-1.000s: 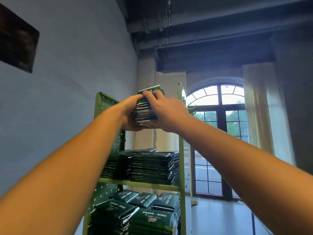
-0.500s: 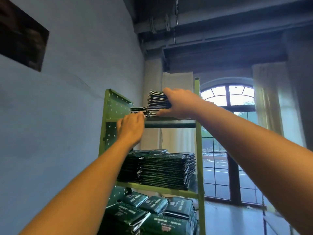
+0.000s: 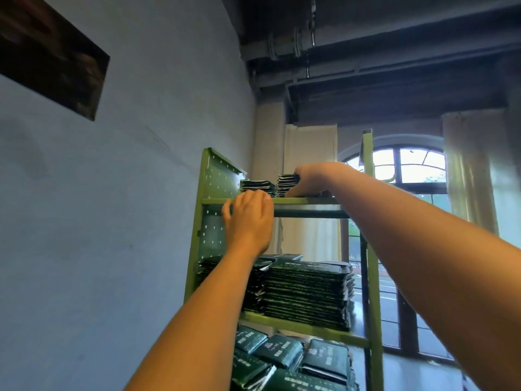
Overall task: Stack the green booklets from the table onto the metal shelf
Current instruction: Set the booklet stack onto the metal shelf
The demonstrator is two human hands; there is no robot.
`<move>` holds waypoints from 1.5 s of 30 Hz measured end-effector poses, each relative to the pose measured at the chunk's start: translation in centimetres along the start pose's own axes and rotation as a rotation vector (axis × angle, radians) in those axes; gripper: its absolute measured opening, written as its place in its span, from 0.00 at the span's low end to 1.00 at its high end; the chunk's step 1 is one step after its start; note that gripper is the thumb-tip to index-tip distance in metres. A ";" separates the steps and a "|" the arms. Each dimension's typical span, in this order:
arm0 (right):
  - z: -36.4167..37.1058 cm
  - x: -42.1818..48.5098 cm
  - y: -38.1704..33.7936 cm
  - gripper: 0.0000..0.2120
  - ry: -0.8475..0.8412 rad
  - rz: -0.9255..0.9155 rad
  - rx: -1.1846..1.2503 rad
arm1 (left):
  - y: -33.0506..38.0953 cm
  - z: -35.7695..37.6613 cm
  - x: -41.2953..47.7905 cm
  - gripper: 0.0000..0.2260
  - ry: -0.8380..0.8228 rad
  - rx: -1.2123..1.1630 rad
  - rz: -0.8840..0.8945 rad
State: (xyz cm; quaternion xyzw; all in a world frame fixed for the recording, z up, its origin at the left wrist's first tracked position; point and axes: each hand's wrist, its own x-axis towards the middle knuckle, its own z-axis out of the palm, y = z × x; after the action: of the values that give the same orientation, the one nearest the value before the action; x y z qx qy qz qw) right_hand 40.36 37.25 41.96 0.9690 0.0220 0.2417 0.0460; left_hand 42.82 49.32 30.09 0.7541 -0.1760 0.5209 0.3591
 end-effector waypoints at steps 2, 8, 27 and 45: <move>0.1 0.7 -0.1 0.26 -0.043 0.040 0.013 | 0.0 0.0 -0.1 0.12 -0.020 -0.012 0.002; 1.2 3.5 0.0 0.25 -0.064 0.107 0.052 | -0.1 -0.1 -0.2 0.11 -0.016 -0.015 0.011; 1.6 0.8 1.8 0.30 0.107 -0.012 0.235 | -0.5 0.0 0.6 0.14 -0.060 -0.028 -0.038; 3.5 -16.2 4.1 0.10 0.591 -0.483 0.096 | 5.1 -3.0 -4.8 0.22 -0.257 -0.067 0.025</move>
State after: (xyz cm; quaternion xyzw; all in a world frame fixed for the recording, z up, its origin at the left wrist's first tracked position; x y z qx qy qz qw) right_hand 27.80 31.81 31.73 0.8256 0.2731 0.4915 0.0478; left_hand 35.70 47.50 28.08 0.7999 -0.2474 0.4183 0.3522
